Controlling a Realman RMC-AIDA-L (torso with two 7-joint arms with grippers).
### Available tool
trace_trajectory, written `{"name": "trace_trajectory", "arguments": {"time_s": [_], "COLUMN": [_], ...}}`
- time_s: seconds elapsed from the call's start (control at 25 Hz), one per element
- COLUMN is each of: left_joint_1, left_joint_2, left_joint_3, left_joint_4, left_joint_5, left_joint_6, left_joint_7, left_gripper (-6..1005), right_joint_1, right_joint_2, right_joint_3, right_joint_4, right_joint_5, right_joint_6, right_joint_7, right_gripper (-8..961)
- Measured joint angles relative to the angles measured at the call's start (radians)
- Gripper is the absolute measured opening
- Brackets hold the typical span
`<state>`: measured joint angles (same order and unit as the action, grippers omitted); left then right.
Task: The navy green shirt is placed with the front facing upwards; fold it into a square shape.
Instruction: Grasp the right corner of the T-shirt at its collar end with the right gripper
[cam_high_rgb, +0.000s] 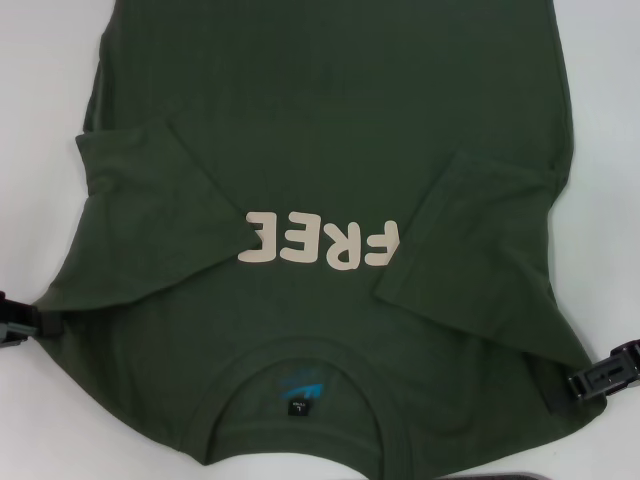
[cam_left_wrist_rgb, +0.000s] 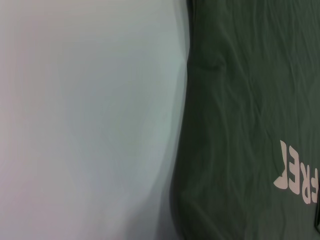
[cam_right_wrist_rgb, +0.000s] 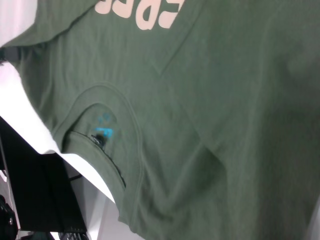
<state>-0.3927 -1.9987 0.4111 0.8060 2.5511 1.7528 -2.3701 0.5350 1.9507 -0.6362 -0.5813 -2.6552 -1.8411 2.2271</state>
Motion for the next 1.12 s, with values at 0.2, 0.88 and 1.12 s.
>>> {"name": "trace_trajectory", "arguments": {"time_s": [0.2,0.88,1.12], "left_joint_1": [-0.001,-0.003,-0.003], "left_joint_2": [-0.001,-0.005,-0.005], "left_joint_3": [0.000,0.000,0.000], "left_joint_4": [0.004,0.004,0.004], "left_joint_5": [0.000,0.000,0.000], "left_joint_6": [0.002,0.002,0.003], "left_joint_7": [-0.002,-0.004,-0.006], "left_gripper": [34,33,33], "right_joint_1": [0.002,0.007,0.000], "right_joint_2": [0.001,0.004,-0.005], "right_joint_3": [-0.007,-0.006,0.002], "right_joint_4": [0.000,-0.012,-0.012], "right_joint_5": [0.001,0.004,0.007], "right_joint_6": [0.005,0.033,0.028], "right_joint_7": [0.005,-0.013,-0.010], "right_gripper": [851,532,375]}}
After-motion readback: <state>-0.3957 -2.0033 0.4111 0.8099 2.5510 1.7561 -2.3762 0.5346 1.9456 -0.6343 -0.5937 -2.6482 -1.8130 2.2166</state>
